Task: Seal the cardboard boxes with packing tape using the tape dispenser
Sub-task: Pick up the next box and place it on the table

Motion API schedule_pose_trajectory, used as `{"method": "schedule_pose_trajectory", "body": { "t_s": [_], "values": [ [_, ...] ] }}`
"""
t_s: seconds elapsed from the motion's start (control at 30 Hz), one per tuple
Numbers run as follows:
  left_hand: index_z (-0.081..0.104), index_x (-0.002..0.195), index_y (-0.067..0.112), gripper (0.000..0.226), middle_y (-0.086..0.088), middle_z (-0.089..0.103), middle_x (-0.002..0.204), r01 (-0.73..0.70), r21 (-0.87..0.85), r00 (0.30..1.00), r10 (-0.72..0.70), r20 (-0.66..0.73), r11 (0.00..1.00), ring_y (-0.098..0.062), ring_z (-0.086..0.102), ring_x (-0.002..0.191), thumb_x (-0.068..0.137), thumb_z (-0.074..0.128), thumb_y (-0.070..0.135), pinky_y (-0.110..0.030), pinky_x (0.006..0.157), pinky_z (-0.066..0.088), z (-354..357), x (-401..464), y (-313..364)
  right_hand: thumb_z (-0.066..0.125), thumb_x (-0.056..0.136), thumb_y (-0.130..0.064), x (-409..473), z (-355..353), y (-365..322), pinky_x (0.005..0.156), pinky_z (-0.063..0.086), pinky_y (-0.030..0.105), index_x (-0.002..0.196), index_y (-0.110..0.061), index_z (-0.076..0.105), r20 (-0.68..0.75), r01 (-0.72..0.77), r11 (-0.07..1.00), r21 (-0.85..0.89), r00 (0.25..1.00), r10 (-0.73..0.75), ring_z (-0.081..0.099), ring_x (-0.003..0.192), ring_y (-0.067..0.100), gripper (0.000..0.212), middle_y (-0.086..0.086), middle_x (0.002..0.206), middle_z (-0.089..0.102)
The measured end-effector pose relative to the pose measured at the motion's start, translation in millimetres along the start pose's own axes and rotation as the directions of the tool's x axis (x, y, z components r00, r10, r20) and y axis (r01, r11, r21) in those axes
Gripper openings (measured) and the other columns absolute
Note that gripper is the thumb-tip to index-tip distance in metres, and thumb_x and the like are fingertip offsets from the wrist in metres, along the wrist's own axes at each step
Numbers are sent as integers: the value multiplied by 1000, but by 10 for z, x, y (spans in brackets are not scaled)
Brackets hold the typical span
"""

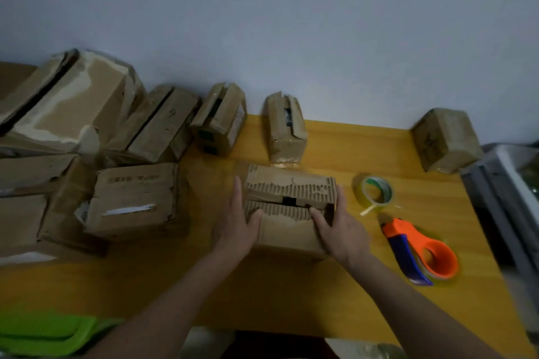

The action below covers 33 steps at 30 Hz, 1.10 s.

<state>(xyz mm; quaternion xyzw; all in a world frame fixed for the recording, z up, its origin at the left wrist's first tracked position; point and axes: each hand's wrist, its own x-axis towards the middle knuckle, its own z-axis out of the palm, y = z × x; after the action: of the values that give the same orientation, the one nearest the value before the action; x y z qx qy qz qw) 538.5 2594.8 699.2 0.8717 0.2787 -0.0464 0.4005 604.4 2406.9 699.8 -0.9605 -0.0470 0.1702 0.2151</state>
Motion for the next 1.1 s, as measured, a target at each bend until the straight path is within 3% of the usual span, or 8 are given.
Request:
{"method": "schedule_pose_trajectory", "body": {
  "t_s": [0.1,0.17,0.43,0.53,0.67,0.77,0.9,1.1],
  "values": [
    [-10,152,37,79,-3,34,143,-45,91,999,42,30,995,-15,44,112,98,47,38,-33,89,43,190,-118,87,41,90,-64,-149,-8,261,82,52,37,148,-26,-24,-128,-47,999,23,990,50,65,101,27,95,11,118,66],
    [-13,152,36,85,-2,32,147,-67,64,997,65,36,996,-18,44,122,96,52,37,-34,93,42,288,-185,108,44,88,-64,-197,-35,395,75,54,36,149,-29,-21,-197,-29,999,19,980,32,67,92,27,96,11,107,69],
    [7,153,36,63,1,34,120,-203,225,974,173,147,953,-12,42,96,100,39,44,-28,79,44,552,-342,196,26,96,-59,-242,-129,750,69,49,35,151,-36,9,-157,24,978,-209,986,-58,65,94,24,62,6,108,67],
    [12,153,36,60,-7,25,141,-206,471,978,187,86,858,-21,32,126,100,37,44,-34,104,37,596,-390,309,30,98,-53,-275,-171,822,73,50,38,152,-36,5,-158,40,991,-124,986,-60,63,98,26,61,7,116,65],
    [1,152,35,60,-7,-30,156,-348,619,934,315,167,704,-28,-30,142,101,32,45,-47,118,-14,750,-449,545,34,99,-49,-267,-193,949,75,52,42,153,-28,6,-102,47,999,-4,994,-47,64,96,30,64,12,113,66],
    [-13,151,35,78,-3,-30,156,-572,560,819,385,425,599,-24,-32,141,92,22,70,-47,118,-14,980,-518,605,33,100,-44,-229,-258,1087,82,51,43,150,-22,22,-48,36,992,120,998,-31,62,106,32,55,14,120,64],
    [-20,150,34,96,-7,-32,155,-586,630,810,353,467,510,-30,-34,140,85,37,76,-51,117,-15,1167,-543,726,44,100,-32,-132,-311,1436,85,42,39,121,-6,57,-65,-8,998,63,998,12,56,113,35,35,17,118,63],
    [-16,151,31,90,-5,-25,159,-535,647,843,289,454,543,-30,-27,143,90,38,68,-53,118,-11,1334,-614,923,55,94,-37,37,-348,1986,103,33,38,129,-1,46,-76,-261,958,-116,964,254,44,124,33,51,19,131,50]
  ]
}}
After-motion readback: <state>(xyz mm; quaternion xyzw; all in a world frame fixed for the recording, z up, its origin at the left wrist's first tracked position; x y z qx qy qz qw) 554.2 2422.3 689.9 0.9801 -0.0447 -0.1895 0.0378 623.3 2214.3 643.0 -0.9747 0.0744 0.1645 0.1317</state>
